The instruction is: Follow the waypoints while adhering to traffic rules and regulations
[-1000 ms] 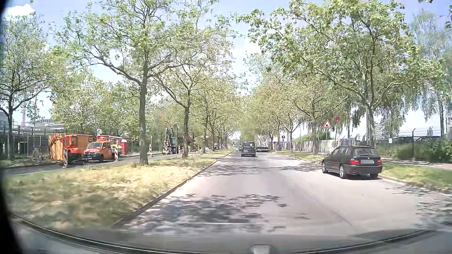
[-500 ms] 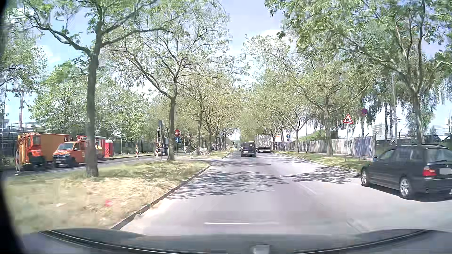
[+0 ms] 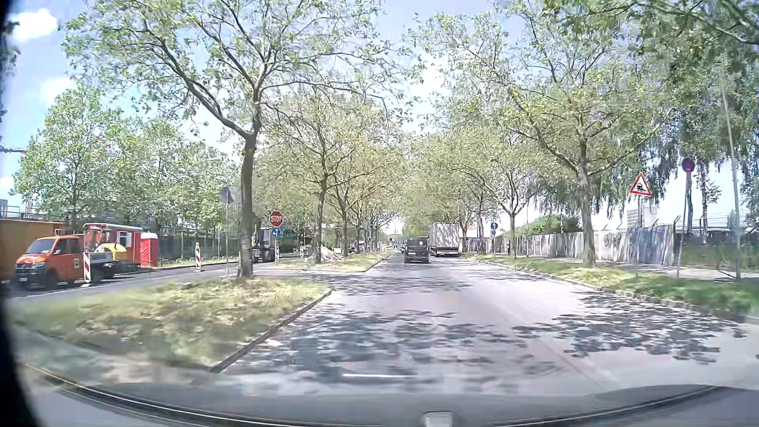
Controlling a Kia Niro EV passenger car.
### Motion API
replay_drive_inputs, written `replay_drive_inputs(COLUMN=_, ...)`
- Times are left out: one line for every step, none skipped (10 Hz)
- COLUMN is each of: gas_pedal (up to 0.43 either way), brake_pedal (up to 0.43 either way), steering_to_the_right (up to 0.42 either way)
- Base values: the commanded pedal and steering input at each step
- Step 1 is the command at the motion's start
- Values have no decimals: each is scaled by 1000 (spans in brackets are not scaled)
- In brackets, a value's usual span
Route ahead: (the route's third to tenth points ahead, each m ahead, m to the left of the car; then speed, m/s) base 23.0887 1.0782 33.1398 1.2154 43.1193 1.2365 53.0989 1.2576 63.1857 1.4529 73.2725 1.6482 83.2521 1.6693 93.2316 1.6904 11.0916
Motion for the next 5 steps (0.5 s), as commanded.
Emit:
replay_drive_inputs(gas_pedal=177, brake_pedal=30, steering_to_the_right=1)
replay_drive_inputs(gas_pedal=169, brake_pedal=30, steering_to_the_right=1)
replay_drive_inputs(gas_pedal=150, brake_pedal=30, steering_to_the_right=1)
replay_drive_inputs(gas_pedal=138, brake_pedal=30, steering_to_the_right=1)
replay_drive_inputs(gas_pedal=130, brake_pedal=30, steering_to_the_right=1)
